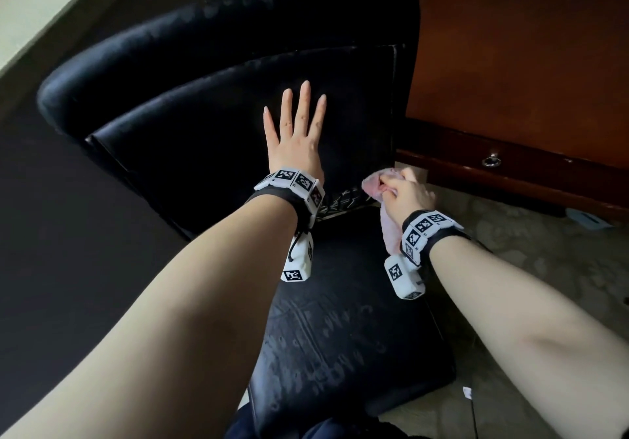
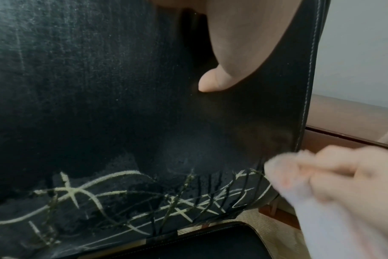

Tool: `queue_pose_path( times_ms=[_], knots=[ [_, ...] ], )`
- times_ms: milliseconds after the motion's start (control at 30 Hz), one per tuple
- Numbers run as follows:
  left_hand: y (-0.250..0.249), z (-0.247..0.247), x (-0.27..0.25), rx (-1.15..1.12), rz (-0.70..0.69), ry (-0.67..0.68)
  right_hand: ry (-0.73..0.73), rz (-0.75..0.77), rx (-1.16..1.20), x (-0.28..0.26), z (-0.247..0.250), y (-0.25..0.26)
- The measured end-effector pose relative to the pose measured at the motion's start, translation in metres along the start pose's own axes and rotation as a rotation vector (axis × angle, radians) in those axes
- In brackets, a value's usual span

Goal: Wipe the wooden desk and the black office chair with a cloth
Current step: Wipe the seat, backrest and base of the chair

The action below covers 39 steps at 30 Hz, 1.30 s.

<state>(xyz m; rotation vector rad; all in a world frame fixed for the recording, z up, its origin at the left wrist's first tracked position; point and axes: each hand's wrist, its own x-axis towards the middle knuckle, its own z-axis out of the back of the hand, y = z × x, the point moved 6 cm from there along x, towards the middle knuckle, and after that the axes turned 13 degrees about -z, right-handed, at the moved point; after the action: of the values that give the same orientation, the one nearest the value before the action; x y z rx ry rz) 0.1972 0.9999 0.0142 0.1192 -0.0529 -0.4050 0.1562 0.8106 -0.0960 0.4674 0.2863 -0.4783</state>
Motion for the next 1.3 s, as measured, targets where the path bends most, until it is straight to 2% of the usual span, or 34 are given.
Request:
queue_pose_path(
  times_ms=[167, 333, 533, 767, 1100, 1233, 1300],
  knots=[
    [0.002, 0.002, -0.002, -0.007, -0.026, 0.044, 0.103, -0.122, -0.019, -0.002, -0.025, -0.015],
    [0.002, 0.006, -0.005, -0.025, -0.051, 0.077, 0.061, -0.149, 0.027, -0.011, -0.016, -0.013],
    [0.009, 0.011, -0.022, -0.089, -0.133, 0.051, 0.024, -0.036, 0.015, -0.041, 0.001, 0.007],
    [0.060, 0.000, -0.074, -0.198, -0.174, 0.062, -0.003, 0.181, 0.082, -0.087, 0.011, 0.082],
    [0.154, -0.012, -0.167, -0.416, 0.025, -0.087, 0.027, 0.312, 0.106, -0.162, -0.030, 0.162],
    [0.190, -0.022, -0.196, -0.418, 0.049, -0.229, 0.039, 0.319, 0.124, -0.196, -0.058, 0.178],
    [0.207, -0.029, -0.208, -0.449, 0.165, -0.239, 0.061, 0.321, 0.091, -0.212, -0.072, 0.186]
  ],
)
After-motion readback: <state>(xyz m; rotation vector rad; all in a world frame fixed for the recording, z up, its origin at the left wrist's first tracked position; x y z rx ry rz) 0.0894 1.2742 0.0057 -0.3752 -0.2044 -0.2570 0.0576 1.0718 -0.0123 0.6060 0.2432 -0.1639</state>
